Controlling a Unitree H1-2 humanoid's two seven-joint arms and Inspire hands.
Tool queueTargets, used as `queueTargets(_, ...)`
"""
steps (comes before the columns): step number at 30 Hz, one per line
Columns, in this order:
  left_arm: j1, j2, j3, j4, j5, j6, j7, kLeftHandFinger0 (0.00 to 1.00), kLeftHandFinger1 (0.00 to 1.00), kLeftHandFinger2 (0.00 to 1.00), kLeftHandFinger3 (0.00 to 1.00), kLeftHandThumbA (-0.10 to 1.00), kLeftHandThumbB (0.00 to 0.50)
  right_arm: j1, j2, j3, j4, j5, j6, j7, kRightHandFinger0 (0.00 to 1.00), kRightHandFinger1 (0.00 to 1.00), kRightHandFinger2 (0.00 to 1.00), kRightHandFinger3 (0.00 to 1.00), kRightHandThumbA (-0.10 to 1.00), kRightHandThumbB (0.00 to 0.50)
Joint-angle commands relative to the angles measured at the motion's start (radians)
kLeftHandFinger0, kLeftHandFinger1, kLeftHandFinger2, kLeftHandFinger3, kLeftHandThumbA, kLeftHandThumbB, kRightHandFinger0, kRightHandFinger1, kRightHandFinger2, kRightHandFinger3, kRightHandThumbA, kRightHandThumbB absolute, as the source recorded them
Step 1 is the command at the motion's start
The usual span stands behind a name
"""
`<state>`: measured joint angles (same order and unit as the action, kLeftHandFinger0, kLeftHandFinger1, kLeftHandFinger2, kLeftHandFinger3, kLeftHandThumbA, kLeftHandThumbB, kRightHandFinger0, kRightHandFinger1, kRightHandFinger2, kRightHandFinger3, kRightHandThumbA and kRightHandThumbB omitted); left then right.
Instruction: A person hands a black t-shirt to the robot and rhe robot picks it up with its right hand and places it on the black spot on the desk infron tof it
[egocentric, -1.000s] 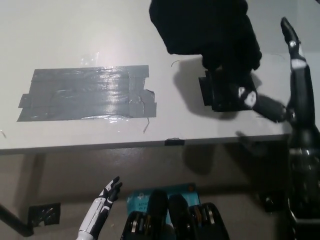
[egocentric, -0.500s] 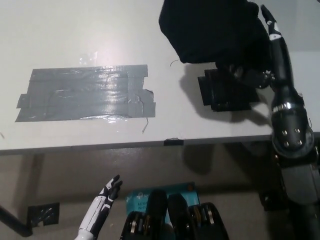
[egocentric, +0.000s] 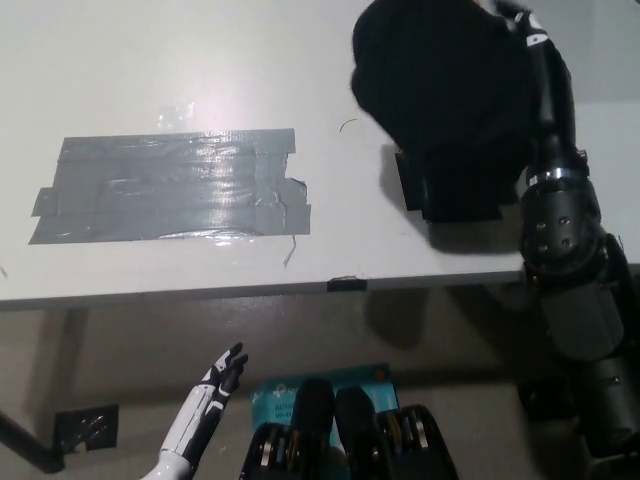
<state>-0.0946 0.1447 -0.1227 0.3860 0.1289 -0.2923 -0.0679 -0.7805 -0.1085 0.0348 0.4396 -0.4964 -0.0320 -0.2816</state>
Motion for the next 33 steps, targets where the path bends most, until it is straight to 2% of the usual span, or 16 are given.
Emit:
queueTargets(1, -0.007, 0.009, 0.0, -0.011, -0.006, -0.026, -0.016, 1.0, 1.0, 1.0, 1.0, 1.0, 0.5, -0.078, -0.002, 0.018, -0.014, -0.113, -0.191, -0.278, 0.01, 0.35, 0.79, 0.78, -0.1, 0.218)
queueTargets(5, -0.011, 0.01, -0.002, 0.0, 0.006, -0.036, -0.008, 1.0, 1.0, 1.0, 1.0, 1.0, 0.5, -0.071, -0.012, 0.021, -0.02, -0.109, -0.206, -0.286, 0.01, 0.39, 0.83, 0.82, -0.1, 0.215)
queueTargets(8, -0.016, 0.009, -0.001, 0.003, 0.002, -0.044, -0.009, 1.0, 1.0, 1.0, 1.0, 1.0, 0.5, -0.076, -0.022, 0.02, -0.006, -0.104, -0.222, -0.295, 0.03, 0.46, 0.9, 0.9, -0.1, 0.209)
queueTargets(10, -0.018, 0.009, -0.001, 0.0, 0.002, -0.038, -0.01, 1.0, 1.0, 1.0, 1.0, 1.0, 0.5, -0.078, -0.024, 0.019, 0.0, -0.101, -0.225, -0.299, 0.02, 0.47, 0.91, 0.92, -0.1, 0.211)
queueTargets(13, -0.019, 0.01, -0.001, -0.004, 0.006, -0.027, -0.008, 1.0, 1.0, 1.0, 1.0, 1.0, 0.5, -0.086, -0.033, 0.019, 0.037, -0.1, -0.241, -0.315, 0.02, 0.48, 0.9, 0.93, -0.1, 0.216)
queueTargets(19, -0.022, 0.014, -0.002, -0.007, 0.016, -0.03, -0.005, 1.0, 1.0, 1.0, 1.0, 1.0, 0.5, -0.091, -0.053, 0.029, 0.118, -0.099, -0.255, -0.32, 0.02, 0.47, 0.85, 0.9, -0.1, 0.195)
queueTargets(23, -0.023, 0.014, -0.003, -0.017, 0.014, -0.017, -0.012, 1.0, 1.0, 1.0, 1.0, 1.0, 0.5, -0.091, -0.056, 0.042, 0.186, -0.091, -0.239, -0.305, 0.02, 0.48, 0.84, 0.95, -0.1, 0.179)
queueTargets(26, -0.025, 0.011, -0.002, -0.017, 0.015, -0.014, -0.009, 1.0, 1.0, 1.0, 1.0, 1.0, 0.5, -0.092, -0.062, 0.069, 0.246, -0.106, -0.239, -0.302, 0.01, 0.49, 0.85, 0.96, -0.1, 0.189)
queueTargets(28, -0.021, 0.013, -0.003, -0.024, 0.02, -0.006, -0.007, 1.0, 1.0, 1.0, 1.0, 1.0, 0.5, -0.086, -0.063, 0.096, 0.28, -0.112, -0.23, -0.279, 0.05, 0.53, 0.89, 0.97, -0.1, 0.219)
queueTargets(30, -0.027, 0.013, -0.005, -0.019, 0.021, -0.015, -0.009, 0.99, 1.0, 1.0, 1.0, 1.0, 0.5, -0.082, -0.063, 0.114, 0.319, -0.112, -0.22, -0.267, 0.07, 0.56, 0.93, 1.0, -0.1, 0.227)
queueTargets(32, -0.029, 0.012, -0.005, -0.019, 0.019, -0.016, -0.01, 0.98, 1.0, 1.0, 1.0, 1.0, 0.5, -0.079, -0.064, 0.131, 0.352, -0.117, -0.222, -0.28, 0.06, 0.54, 0.91, 0.96, -0.1, 0.239)
queueTargets(33, -0.032, 0.013, -0.005, -0.016, 0.018, -0.016, -0.012, 0.98, 1.0, 1.0, 1.0, 1.0, 0.5, -0.076, -0.064, 0.138, 0.363, -0.121, -0.215, -0.281, 0.05, 0.54, 0.91, 0.96, -0.1, 0.228)
